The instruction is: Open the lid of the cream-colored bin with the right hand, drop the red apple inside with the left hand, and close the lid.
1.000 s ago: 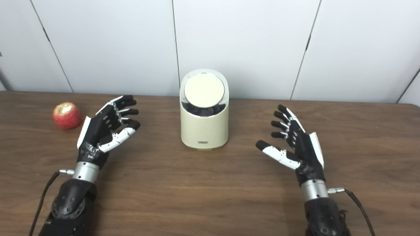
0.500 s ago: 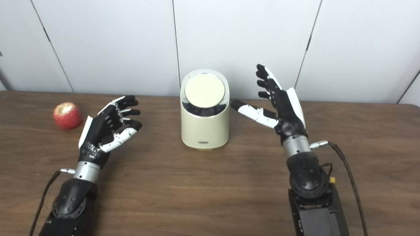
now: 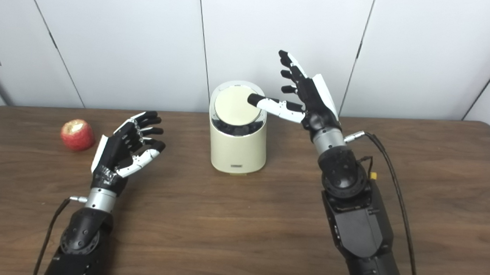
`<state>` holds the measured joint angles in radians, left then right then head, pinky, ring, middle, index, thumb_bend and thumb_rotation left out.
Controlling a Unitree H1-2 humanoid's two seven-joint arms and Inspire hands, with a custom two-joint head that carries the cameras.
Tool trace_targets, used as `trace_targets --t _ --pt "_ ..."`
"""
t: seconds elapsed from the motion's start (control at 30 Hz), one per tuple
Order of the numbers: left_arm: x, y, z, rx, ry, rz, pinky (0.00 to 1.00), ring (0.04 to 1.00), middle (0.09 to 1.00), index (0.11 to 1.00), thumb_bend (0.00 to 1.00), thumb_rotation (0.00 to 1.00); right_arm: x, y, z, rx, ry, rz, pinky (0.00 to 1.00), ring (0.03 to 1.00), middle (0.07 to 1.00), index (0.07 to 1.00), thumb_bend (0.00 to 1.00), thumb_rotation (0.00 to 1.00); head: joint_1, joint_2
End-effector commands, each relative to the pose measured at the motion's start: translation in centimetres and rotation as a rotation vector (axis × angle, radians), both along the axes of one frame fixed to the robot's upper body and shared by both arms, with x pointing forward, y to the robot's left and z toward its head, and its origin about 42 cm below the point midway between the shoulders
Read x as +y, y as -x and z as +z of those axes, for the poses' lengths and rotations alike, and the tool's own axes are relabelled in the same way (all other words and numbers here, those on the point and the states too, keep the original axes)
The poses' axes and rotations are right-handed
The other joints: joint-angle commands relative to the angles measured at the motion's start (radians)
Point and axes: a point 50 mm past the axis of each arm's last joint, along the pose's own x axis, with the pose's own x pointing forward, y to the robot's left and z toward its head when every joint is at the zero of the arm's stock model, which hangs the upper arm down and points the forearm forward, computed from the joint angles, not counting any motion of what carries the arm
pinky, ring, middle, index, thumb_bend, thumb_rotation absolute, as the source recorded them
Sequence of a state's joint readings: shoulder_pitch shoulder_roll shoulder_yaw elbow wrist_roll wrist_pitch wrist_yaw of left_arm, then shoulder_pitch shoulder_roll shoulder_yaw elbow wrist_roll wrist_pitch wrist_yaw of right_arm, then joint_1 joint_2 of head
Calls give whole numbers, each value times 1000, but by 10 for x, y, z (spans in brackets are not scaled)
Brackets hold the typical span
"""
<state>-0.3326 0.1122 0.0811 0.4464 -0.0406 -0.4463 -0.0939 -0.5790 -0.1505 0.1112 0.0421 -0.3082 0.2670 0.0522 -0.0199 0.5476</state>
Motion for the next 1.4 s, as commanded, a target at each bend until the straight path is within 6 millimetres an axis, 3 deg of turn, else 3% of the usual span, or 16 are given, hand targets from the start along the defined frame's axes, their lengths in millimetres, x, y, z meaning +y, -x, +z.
trace_targets --t 0.0,0.1,0.5,0.8,1.0,1.17,1.37 --pt "2 37 -58 163 18 28 572 705 776 799 655 209 8 -7 31 -99 15 17 734 892 948 947 815 473 0 1" --pt "2 37 -58 162 14 27 578 712 778 802 642 202 13 -14 32 -103 49 9 690 886 938 934 819 399 0 1" --pt "2 37 -58 161 18 30 579 707 774 795 643 189 29 -33 26 -83 132 -13 717 889 946 946 866 343 4 5" --pt "-1 37 -57 158 27 19 576 713 775 792 644 187 36 -36 28 -78 152 -35 699 877 953 957 862 343 14 8" --pt "-2 37 -56 155 13 24 579 711 773 791 628 173 39 -38 30 -90 184 -48 763 900 944 956 880 344 15 9" --pt "-3 37 -56 153 17 23 581 711 771 789 628 172 42 -36 33 -103 237 -70 759 895 942 954 903 342 17 11" --pt "-4 37 -55 148 7 28 575 705 772 791 634 183 45 -36 37 -136 345 -100 754 901 938 950 915 285 18 15"
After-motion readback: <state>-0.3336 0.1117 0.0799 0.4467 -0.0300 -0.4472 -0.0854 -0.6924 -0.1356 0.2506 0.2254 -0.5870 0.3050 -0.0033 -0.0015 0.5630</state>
